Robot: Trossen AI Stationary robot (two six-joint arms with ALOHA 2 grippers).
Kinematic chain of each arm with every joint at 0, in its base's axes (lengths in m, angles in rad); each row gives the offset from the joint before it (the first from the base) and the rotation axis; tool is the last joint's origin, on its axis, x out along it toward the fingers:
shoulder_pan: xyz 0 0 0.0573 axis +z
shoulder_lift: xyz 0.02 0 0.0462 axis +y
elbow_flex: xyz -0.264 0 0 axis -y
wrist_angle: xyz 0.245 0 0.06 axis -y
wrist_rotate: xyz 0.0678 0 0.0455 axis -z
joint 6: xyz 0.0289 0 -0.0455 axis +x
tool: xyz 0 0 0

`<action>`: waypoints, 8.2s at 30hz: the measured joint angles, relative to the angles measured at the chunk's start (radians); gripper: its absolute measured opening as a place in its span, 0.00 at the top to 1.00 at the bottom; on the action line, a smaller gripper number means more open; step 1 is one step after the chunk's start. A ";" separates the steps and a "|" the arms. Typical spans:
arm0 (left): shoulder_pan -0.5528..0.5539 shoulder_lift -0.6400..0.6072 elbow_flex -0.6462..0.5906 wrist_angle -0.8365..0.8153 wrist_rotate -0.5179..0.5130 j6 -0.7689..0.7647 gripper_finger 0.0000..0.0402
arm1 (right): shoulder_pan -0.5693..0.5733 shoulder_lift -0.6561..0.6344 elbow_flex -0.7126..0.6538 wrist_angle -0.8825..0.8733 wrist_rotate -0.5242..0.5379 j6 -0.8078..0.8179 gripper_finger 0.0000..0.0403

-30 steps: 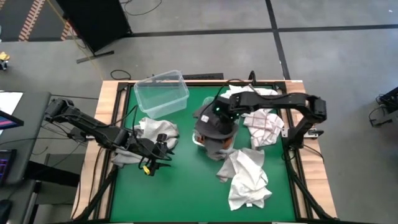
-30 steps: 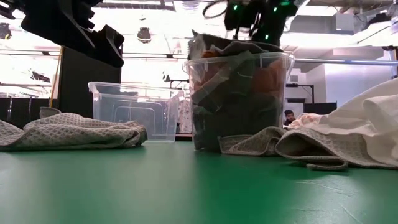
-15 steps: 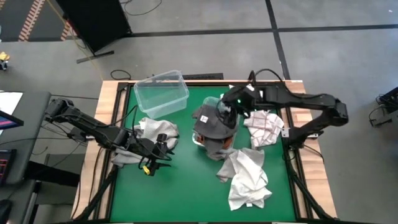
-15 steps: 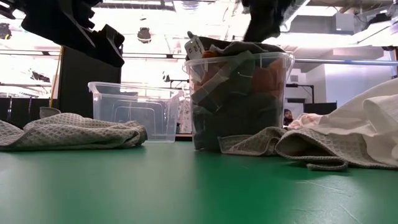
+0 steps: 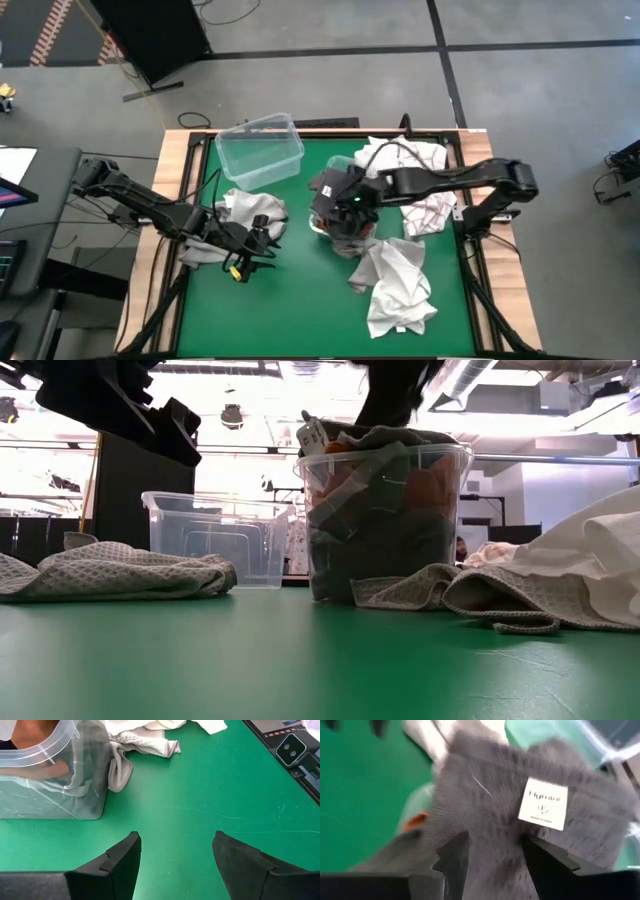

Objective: Sort towels by color in basket
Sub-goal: Put the dark gray towel into the right transparent bin, then put the left gray towel into the left transparent bin, then put the bottom white towel into the left transparent bin

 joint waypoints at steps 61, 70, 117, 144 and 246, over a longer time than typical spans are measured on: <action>0.085 0.000 0.000 -0.406 -0.348 -0.160 0.41 | 0.118 -0.281 -0.026 -0.154 -0.084 0.243 0.54; 0.224 -0.001 -0.138 -0.260 -0.160 -0.182 0.39 | 0.304 -0.274 -0.025 -0.220 -0.019 0.331 0.54; 0.436 0.001 0.235 -0.179 -0.134 0.333 0.96 | 0.745 0.043 -0.024 -0.195 0.284 0.678 0.54; 0.692 -0.001 0.862 -0.279 -0.371 0.842 0.96 | 0.774 0.067 -0.024 -0.145 0.370 0.724 0.54; 0.090 0.521 0.425 -0.083 0.308 0.354 0.45 | 1.013 0.068 -0.331 -0.461 -0.033 1.728 0.54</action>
